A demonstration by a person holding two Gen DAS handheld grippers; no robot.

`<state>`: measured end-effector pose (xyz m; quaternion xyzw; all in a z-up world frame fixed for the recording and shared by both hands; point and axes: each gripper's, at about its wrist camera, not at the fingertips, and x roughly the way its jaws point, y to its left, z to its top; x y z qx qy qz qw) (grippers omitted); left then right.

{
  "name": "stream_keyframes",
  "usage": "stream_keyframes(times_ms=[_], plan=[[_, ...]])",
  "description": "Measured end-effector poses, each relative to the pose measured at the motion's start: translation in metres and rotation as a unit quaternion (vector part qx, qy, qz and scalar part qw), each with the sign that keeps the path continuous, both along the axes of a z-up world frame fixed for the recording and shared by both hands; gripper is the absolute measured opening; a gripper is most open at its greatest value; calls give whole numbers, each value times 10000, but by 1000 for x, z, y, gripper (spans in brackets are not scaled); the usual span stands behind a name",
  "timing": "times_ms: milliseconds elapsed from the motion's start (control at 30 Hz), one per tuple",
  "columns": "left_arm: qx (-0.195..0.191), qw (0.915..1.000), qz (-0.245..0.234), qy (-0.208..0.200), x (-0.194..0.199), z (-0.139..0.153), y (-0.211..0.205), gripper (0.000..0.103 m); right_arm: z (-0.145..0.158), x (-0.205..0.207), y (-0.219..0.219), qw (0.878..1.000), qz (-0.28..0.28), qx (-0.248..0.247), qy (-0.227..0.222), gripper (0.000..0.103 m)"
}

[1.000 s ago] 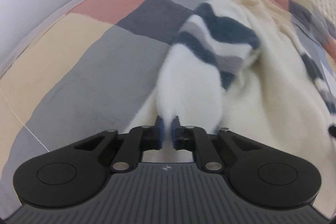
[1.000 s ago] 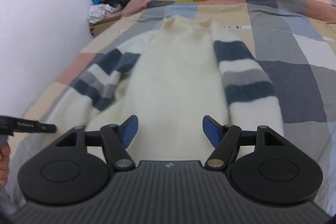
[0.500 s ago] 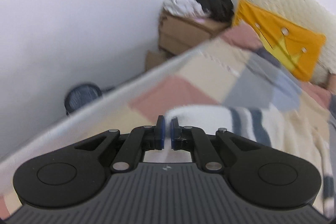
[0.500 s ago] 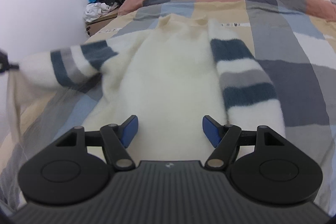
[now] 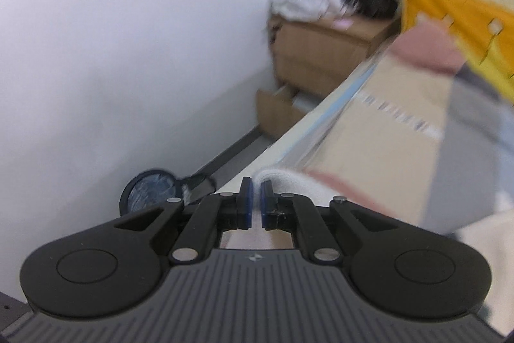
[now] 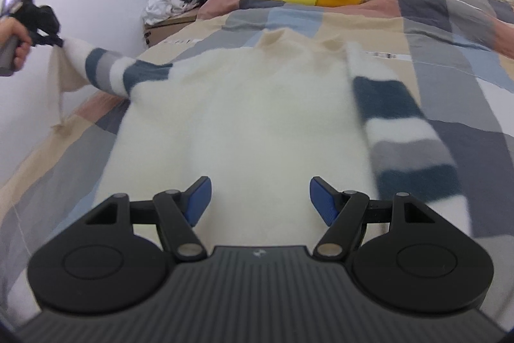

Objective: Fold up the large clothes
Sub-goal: 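Pull the striped sleeve outward with the left tool to spread it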

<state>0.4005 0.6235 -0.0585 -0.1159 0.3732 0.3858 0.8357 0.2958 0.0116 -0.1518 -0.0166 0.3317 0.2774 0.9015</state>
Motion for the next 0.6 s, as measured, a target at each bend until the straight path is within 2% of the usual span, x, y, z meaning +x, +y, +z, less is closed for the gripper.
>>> stream_keyframes(times_ms=[133,267,400,500,567,600], plan=[[-90,9993,124,351,12,-63,26,6,-16,11,9,9997,105,-131,202,70],[-305,9983,209,461,19,-103,37,6,-29,15,14,9989,154,-338,298,70],[-197,9977,128,637,22,-118,27,7,-35,15,21,9975,264,-600,246,72],[24,9966,78,821,22,-113,14,7,-35,14,22,9971,297,-669,219,72],[41,9967,73,802,19,-102,9,10,-35,14,21,9971,292,-665,234,72],[32,9963,80,856,17,-97,5,17,-34,14,20,9971,296,-661,229,72]])
